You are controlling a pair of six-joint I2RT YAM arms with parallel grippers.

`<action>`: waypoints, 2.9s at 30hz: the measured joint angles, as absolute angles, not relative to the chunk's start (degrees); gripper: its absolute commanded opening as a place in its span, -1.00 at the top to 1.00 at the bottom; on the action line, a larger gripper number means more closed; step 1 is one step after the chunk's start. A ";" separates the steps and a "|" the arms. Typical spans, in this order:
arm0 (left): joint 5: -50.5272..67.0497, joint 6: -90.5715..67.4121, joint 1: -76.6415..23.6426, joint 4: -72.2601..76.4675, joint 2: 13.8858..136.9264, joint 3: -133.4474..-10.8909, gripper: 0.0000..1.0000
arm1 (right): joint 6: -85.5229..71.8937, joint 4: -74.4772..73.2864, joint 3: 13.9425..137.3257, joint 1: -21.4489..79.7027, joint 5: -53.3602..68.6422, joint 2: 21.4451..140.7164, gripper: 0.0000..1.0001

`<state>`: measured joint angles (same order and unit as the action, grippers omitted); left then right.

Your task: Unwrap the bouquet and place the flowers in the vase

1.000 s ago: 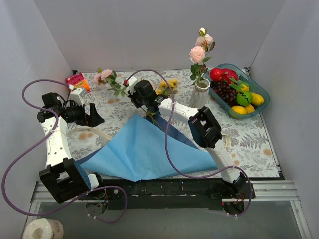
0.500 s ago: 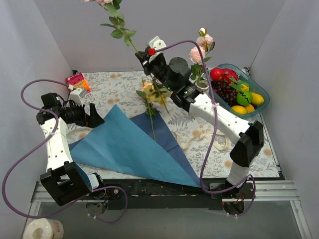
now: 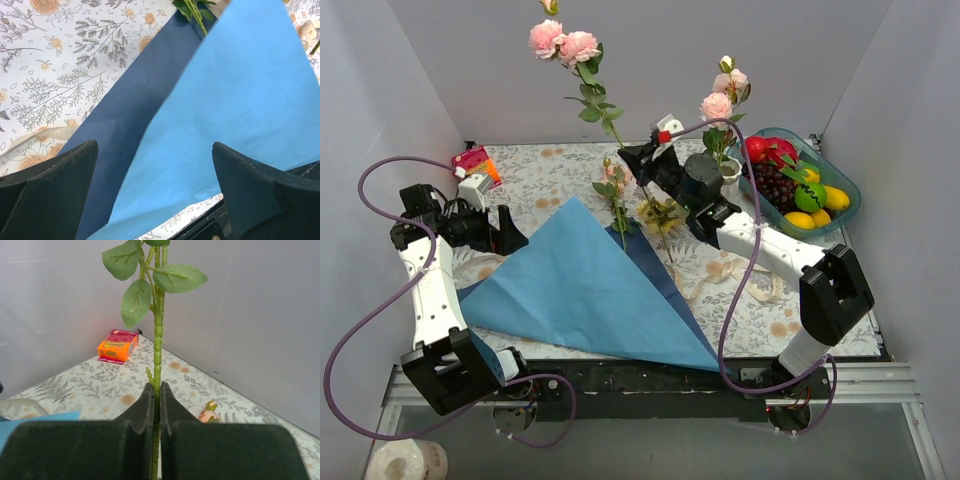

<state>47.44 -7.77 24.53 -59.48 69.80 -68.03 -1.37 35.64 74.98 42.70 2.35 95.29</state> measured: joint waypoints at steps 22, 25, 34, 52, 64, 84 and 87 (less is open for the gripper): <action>47.33 -7.66 24.53 -59.99 69.14 -68.16 -0.96 | 5.28 53.65 74.96 48.66 5.04 86.76 0.97; 47.33 -7.66 24.53 -59.96 69.14 -68.16 -0.97 | 7.20 54.17 75.72 47.90 5.04 84.53 0.97; 47.31 -7.64 24.53 -59.99 69.14 -68.16 -0.96 | 9.80 53.87 72.36 49.58 5.89 84.47 0.97; 47.29 -7.51 24.53 -59.94 69.17 -68.16 -0.96 | 6.96 57.82 73.47 28.99 0.01 78.46 0.97; 46.94 -6.92 24.53 -59.94 69.45 -68.16 -0.96 | 3.97 57.87 74.04 22.06 0.25 78.48 0.97; 46.24 -5.78 24.53 -61.14 73.97 -69.52 -0.96 | -3.11 68.86 71.33 13.41 3.20 84.42 0.97; 46.13 -5.72 24.53 -61.43 74.32 -69.65 -0.96 | -4.40 70.52 69.34 12.78 3.20 84.97 0.97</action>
<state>46.13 -5.72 24.53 -61.43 74.32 -69.65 -4.40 70.52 69.34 12.78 3.20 84.97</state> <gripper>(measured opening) 0.982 0.043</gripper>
